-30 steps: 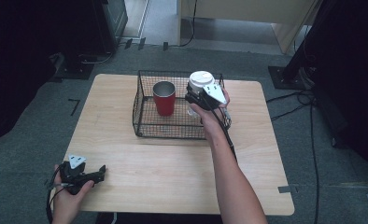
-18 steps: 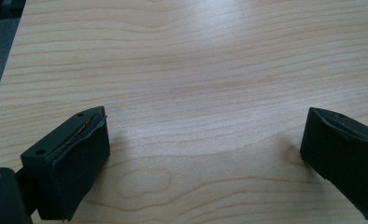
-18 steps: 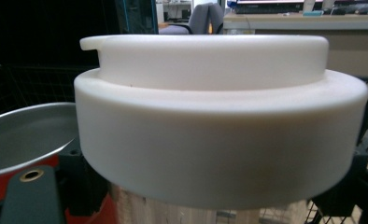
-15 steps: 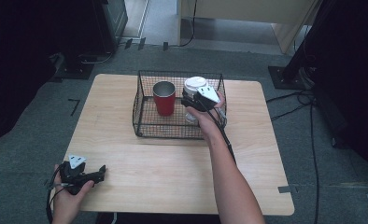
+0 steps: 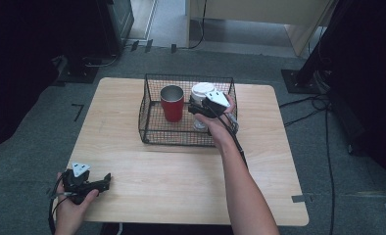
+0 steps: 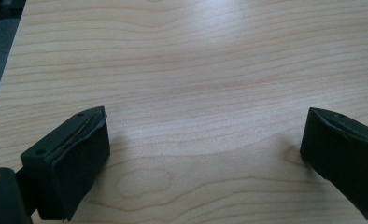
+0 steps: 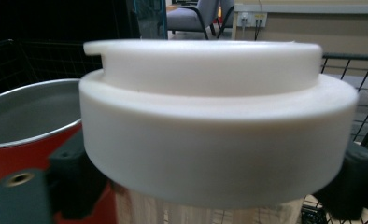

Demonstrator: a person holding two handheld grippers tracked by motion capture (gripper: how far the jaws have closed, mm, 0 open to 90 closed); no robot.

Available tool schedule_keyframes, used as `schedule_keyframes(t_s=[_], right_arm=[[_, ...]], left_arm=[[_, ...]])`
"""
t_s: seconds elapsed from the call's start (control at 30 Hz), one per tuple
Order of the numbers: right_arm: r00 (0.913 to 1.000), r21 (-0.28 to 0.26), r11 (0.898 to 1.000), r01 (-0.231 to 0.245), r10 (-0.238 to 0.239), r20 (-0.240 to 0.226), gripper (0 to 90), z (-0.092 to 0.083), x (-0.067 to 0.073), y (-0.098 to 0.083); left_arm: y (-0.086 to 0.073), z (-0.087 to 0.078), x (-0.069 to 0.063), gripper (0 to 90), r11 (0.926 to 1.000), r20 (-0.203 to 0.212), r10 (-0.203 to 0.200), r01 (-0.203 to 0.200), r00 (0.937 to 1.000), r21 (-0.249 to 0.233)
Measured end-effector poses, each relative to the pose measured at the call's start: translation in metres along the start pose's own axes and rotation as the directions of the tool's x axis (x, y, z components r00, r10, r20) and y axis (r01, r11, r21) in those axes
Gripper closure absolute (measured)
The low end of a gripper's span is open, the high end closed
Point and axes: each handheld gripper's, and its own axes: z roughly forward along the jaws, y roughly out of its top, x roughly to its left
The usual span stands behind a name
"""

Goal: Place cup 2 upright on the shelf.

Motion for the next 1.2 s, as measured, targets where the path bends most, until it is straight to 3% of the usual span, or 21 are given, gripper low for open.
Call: schedule_keyframes(t_s=[0.1, 0.27, 0.37, 0.43, 0.53, 0.67, 0.73, 0.87, 1.2], right_arm=[[0.9994, -0.012, 0.999, 0.029, -0.030, -0.019, 3.1, -0.002, 0.000, 0.001], [0.9995, -0.046, 0.999, 0.025, -0.026, -0.019, 3.0, -0.007, -0.003, 0.008], [0.9986, -0.006, 0.999, 0.053, -0.053, 0.007, 3.9, -0.006, -0.006, 0.005], [0.9986, 0.022, 0.999, 0.047, -0.048, 0.025, 4.7, -0.005, -0.009, 0.002], [0.9991, 0.021, 0.999, 0.027, -0.028, 0.031, 4.7, -0.005, -0.012, 0.003], [0.9988, 0.009, 0.999, 0.042, -0.043, 0.024, 3.9, -0.008, -0.009, 0.002], [0.9992, -0.007, 0.999, 0.038, -0.037, 0.017, 2.9, -0.009, -0.009, 0.003], [0.9996, -0.052, 0.998, -0.025, 0.026, 0.008, 1.9, -0.012, -0.011, 0.007], [0.9992, -0.142, 0.989, -0.028, 0.032, 0.025, 1.9, -0.021, -0.004, 0.017]], left_arm=[[0.000, 0.000, 0.000, 1.9, 1.0000, 0.000, 0.000, 0.000, 1.0000, 0.000], [0.000, 0.000, 0.000, 1.9, 1.0000, 0.000, 0.000, 0.000, 1.0000, 0.000], [0.000, 0.000, 0.000, 1.9, 1.0000, 0.000, 0.000, 0.000, 1.0000, 0.000], [0.000, 0.000, 0.000, 1.9, 1.0000, 0.000, 0.000, 0.000, 1.0000, 0.000], [0.000, 0.000, 0.000, 1.9, 1.0000, 0.000, 0.000, 0.000, 1.0000, 0.000], [0.000, 0.000, 0.000, 2.0, 1.0000, 0.000, 0.000, 0.000, 1.0000, 0.001], [0.000, 0.000, 0.000, 1.9, 1.0000, 0.000, 0.000, 0.000, 1.0000, 0.001], [0.000, 0.000, 0.000, 1.9, 1.0000, 0.000, 0.000, 0.000, 1.0000, 0.001], [0.000, 0.000, 0.000, 1.9, 1.0000, 0.000, 0.000, 0.000, 1.0000, 0.001]])
